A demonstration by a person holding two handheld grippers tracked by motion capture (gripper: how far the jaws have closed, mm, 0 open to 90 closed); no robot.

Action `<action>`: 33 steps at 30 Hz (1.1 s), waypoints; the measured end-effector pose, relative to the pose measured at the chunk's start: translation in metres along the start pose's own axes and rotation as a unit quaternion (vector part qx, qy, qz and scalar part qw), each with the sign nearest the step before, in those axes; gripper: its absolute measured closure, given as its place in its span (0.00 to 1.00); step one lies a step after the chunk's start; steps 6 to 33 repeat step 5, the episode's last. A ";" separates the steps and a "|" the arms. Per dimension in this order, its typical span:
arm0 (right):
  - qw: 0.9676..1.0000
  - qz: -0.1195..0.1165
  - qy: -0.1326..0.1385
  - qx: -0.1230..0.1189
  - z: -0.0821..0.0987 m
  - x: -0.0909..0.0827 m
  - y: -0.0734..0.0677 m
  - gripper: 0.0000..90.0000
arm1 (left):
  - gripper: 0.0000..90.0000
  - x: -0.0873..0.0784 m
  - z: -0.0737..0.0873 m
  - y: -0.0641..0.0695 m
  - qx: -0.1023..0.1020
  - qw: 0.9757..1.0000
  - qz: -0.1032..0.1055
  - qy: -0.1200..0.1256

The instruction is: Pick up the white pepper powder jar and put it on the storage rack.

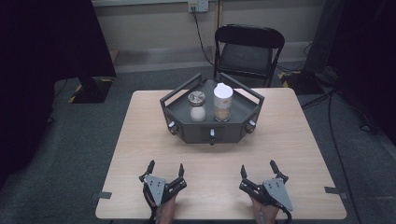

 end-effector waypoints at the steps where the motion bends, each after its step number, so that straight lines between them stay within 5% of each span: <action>1: 1.000 0.001 0.000 0.000 0.000 0.000 0.000 0.00 | 0.00 0.000 0.000 0.000 0.000 1.000 0.000 0.000; 33: 1.000 0.001 0.000 0.000 0.000 0.000 0.000 0.00 | 0.00 0.000 0.000 -0.001 0.000 1.000 0.002 0.000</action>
Point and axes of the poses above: each handheld gripper's, and its own axes: x roughly forward along the jaws, z roughly out of its underside, y roughly to its right, the point moved 5 cm from there along x, roughly forward along the jaws, and after that the axes turned 9 degrees about -y, right-handed, at the moved point
